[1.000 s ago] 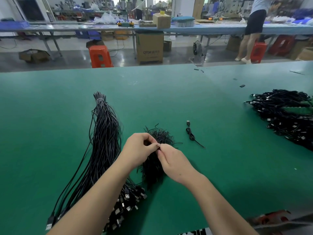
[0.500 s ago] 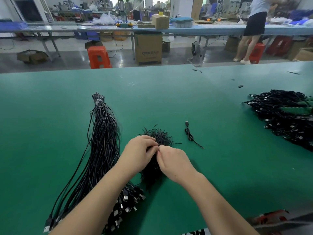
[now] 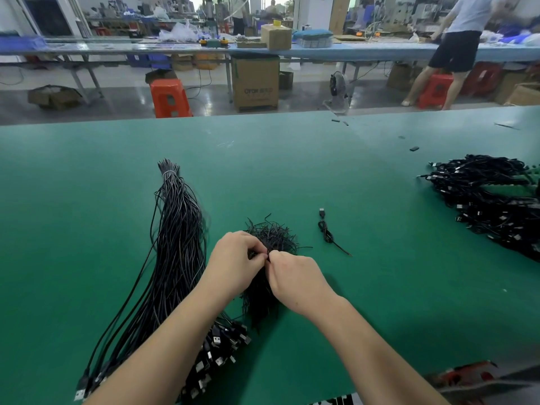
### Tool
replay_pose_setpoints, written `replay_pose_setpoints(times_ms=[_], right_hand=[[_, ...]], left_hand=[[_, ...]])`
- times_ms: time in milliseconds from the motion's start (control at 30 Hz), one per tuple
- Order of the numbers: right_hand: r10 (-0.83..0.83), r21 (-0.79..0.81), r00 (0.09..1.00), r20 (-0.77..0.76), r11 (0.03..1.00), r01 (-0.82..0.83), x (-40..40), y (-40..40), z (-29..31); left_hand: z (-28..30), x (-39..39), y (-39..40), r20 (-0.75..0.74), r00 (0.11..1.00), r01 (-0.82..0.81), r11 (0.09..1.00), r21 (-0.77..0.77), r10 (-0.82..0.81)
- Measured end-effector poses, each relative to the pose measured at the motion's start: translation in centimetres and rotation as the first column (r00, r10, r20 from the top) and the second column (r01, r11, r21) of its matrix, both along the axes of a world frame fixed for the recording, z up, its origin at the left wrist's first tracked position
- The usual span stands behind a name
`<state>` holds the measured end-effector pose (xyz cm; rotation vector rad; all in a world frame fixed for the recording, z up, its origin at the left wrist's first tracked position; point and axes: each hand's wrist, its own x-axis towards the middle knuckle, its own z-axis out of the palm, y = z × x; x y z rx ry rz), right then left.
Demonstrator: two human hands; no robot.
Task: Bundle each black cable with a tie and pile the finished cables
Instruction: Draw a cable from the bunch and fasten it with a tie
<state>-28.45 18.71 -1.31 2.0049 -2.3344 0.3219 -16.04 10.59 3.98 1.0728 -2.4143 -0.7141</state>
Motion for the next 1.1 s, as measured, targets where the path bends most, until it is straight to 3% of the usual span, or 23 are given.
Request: replay_pose_setpoints(times_ms=[100, 233, 333, 467, 567, 633, 733, 867, 1000, 1100], right_hand=[[0.014, 0.005, 1.0, -0.025, 1.0, -0.014, 0.1, 0.1, -0.1], [0.019, -0.014, 1.0, 0.01, 1.0, -0.019, 0.2, 0.0, -0.2], [0.011, 0.003, 1.0, -0.004, 1.0, -0.011, 0.2, -0.1, 0.2], [0.007, -0.068, 1.0, 0.017, 0.998, -0.006, -0.5, 0.0, 1.9], [-0.029, -0.256, 0.991, 0.128, 0.965, 0.061, -1.9, 0.3, 3.8], [-0.037, -0.366, 0.906, 0.423, 0.907, 0.207, -2.6, 0.5, 4.9], [0.009, -0.243, 0.596, 0.803, 0.918, 0.313, -2.7, 0.2, 5.4], [0.086, -0.16, 0.393, 0.915, 0.974, 0.16, -1.7, -0.5, 4.8], [0.109, -0.164, 0.229, 0.967, 0.958, 0.234, -1.4, -0.9, 4.4], [0.117, -0.151, 0.161, 0.98, 0.963, 0.222, -1.3, -1.0, 4.2]], left_hand=[[0.1, 0.1, 0.0, 0.065, 0.998, 0.013, 0.999, -0.046, -0.01], [0.3, -0.1, 0.3, 0.216, 0.976, 0.041, 0.974, -0.223, 0.008], [0.2, -0.1, 0.6, 0.209, 0.978, 0.066, 0.955, -0.289, -0.005], [0.0, 0.1, 0.3, 0.17, 0.985, 0.041, 0.975, -0.219, -0.003], [-0.2, 0.7, -0.6, 0.008, 0.995, -0.103, 0.994, -0.045, 0.103], [-0.3, 1.3, -1.3, -0.133, 0.969, -0.191, 0.973, 0.132, 0.208], [-0.1, 1.6, -1.6, -0.361, 0.86, -0.158, 0.861, 0.483, 0.361], [0.5, 1.1, -0.8, -0.474, 0.794, 0.043, 0.743, 0.668, 0.38], [0.9, 1.1, -0.2, -0.509, 0.787, 0.127, 0.716, 0.686, 0.348], [1.0, 1.2, -0.1, -0.513, 0.792, 0.161, 0.696, 0.699, 0.332]])
